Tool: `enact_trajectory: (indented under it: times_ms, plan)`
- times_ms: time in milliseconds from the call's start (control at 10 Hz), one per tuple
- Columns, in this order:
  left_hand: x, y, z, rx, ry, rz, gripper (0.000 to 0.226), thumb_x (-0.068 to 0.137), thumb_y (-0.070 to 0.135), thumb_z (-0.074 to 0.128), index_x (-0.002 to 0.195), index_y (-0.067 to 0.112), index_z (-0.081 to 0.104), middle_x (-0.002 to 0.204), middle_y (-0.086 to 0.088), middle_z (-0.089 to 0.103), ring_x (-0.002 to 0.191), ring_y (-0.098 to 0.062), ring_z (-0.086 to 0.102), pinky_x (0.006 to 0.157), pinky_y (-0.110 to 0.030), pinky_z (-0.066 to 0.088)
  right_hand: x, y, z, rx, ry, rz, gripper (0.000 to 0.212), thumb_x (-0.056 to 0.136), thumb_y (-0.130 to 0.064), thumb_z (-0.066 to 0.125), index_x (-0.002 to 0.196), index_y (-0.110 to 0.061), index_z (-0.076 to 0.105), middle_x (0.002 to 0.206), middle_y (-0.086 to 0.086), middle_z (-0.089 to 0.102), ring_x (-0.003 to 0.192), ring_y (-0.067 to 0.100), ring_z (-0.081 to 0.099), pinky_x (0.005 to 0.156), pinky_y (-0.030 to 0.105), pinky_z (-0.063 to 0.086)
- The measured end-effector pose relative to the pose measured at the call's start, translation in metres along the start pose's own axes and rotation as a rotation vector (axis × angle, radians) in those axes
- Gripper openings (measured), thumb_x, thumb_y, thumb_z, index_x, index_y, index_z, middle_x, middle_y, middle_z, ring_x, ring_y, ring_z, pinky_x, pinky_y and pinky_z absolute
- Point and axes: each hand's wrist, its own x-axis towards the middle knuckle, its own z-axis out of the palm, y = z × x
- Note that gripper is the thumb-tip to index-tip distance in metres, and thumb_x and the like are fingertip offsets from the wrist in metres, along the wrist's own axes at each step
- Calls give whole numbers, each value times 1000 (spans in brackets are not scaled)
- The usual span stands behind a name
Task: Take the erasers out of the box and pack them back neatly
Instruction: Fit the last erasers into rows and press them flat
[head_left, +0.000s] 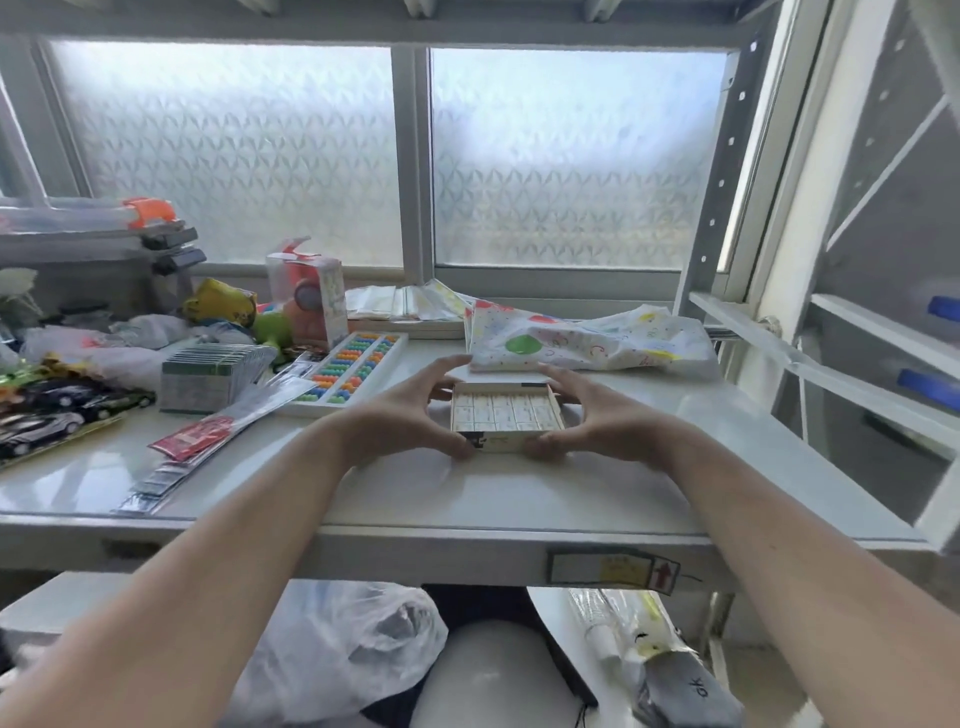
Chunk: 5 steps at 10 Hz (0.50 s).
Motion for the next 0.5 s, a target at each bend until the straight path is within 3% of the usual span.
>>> enact_trajectory:
  times_ms: [200,400,500]
  plan:
    - [1,-1,2,9,13,2,103,62,23,87,147,47,35,141,5,50,130,-8,48,109,-33,44,2,5,7,38,44,8,99,84,-25,85,162,-29,23,161,0,41,143,10,40,109,19,28]
    - [-2,3,4,26,8,-40,102,61,27,84,146,52,33,146,4,44,131,-13,48,114,-37,40,3,5,7,62,36,24,106,79,-31,89,162,-27,24,160,-1,42,143,11,40,110,20,28]
    - [-12,13,5,29,6,-43,110,65,24,87,153,47,24,158,5,30,145,-16,32,120,-41,31,-5,-5,5,53,38,31,109,76,-35,90,162,-34,23,162,0,40,145,12,40,114,26,32]
